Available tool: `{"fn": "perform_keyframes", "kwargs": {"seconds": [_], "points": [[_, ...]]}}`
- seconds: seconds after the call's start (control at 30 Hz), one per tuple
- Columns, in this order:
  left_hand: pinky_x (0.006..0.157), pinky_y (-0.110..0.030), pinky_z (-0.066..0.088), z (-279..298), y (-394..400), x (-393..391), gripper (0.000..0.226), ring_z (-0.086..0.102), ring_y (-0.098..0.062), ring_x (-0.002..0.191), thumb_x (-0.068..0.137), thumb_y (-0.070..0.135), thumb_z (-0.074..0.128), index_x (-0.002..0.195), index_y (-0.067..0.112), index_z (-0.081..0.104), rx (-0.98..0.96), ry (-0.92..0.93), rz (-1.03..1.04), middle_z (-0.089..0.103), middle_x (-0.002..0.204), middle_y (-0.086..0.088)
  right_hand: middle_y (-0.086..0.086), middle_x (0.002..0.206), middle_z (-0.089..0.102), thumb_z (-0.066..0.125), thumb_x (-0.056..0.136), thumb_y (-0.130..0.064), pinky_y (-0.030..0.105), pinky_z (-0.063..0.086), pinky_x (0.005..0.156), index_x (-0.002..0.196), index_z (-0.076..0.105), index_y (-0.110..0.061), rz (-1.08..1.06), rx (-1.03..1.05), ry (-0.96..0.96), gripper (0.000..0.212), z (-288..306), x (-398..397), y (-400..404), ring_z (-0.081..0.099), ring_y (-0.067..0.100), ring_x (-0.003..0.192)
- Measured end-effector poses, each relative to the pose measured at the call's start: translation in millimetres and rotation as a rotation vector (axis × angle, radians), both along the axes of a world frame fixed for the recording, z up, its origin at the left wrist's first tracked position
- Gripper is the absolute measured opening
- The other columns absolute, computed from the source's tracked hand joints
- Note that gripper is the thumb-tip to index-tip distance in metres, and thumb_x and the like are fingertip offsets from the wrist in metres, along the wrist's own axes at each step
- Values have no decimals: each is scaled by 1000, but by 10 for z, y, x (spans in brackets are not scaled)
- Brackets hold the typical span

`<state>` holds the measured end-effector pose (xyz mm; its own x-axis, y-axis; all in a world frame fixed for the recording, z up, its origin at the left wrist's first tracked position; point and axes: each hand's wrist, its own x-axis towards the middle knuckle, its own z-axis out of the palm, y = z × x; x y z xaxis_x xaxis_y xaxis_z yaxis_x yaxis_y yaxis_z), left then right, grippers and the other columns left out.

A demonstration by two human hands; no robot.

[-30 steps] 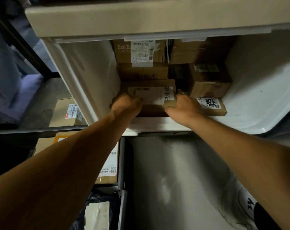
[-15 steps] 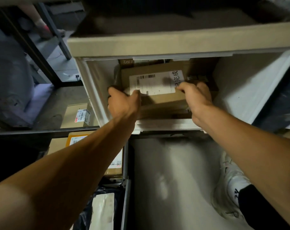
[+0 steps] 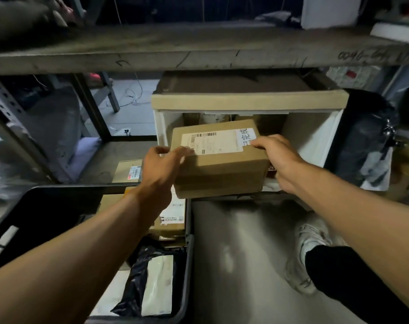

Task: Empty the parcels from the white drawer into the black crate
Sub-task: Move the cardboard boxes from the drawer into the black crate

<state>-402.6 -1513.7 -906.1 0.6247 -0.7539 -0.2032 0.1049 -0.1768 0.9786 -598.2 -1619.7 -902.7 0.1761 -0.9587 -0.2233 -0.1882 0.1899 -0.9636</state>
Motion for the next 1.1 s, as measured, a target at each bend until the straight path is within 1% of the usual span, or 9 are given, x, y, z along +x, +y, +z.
{"fn": "perform_keyframes", "kwargs": {"seconds": [0.17,0.37,0.43,0.6,0.7,0.8,0.87,0.97,1.1], "points": [[70,-31,49,218,217,61,34,60,-21,99,96,41,59,121,19,54,-74,7,-53,60,113,-4,4,118,66,61,93,-49,38,51,85,118,60,-28,32,79,-124,33,17,-68,233,61,23,107],[97,-49,46,222,407,194,69,56,-27,118,89,71,47,137,22,52,-45,5,-54,59,129,-4,3,104,75,61,92,-53,35,52,77,108,72,-25,-30,180,-294,34,-52,-80,418,68,23,102],[101,-50,46,213,454,220,69,57,-28,117,94,72,35,138,21,53,-37,-12,-93,60,130,-7,5,106,74,60,93,-51,37,53,79,110,70,-24,-36,166,-310,34,-60,-89,433,69,24,104],[95,-44,49,229,503,310,75,60,-24,115,97,71,21,139,17,52,-52,50,-180,63,125,-4,10,119,72,55,95,-49,41,53,90,126,65,-23,27,156,-346,42,-56,-112,413,67,27,113],[90,-40,49,232,497,347,75,61,-22,114,96,71,18,125,14,58,-69,55,-165,66,120,-5,9,112,73,52,98,-43,41,50,93,122,67,-18,10,145,-360,38,-46,-100,409,66,25,107],[99,-44,47,198,477,354,70,61,-23,117,97,70,19,113,19,64,-80,35,-177,68,120,-4,3,94,70,48,100,-36,37,47,82,104,66,-19,-1,112,-355,24,-51,-89,397,63,20,95],[104,-51,45,168,466,355,68,60,-25,120,97,70,21,120,20,62,-82,17,-180,65,127,-5,2,91,69,49,98,-32,36,45,78,96,63,-21,-19,107,-340,18,-83,-74,389,62,19,91],[102,-54,46,161,456,374,69,58,-27,122,96,70,23,131,21,56,-73,37,-147,60,134,-7,5,97,67,51,97,-28,37,46,77,99,62,-20,-15,123,-331,14,-131,-38,412,62,20,93],[98,-51,49,107,460,390,73,59,-29,118,97,70,22,142,21,50,-27,-5,-182,59,135,-10,8,102,69,51,98,-32,43,47,92,102,64,-18,9,120,-291,19,-153,-17,417,62,25,103]]}}
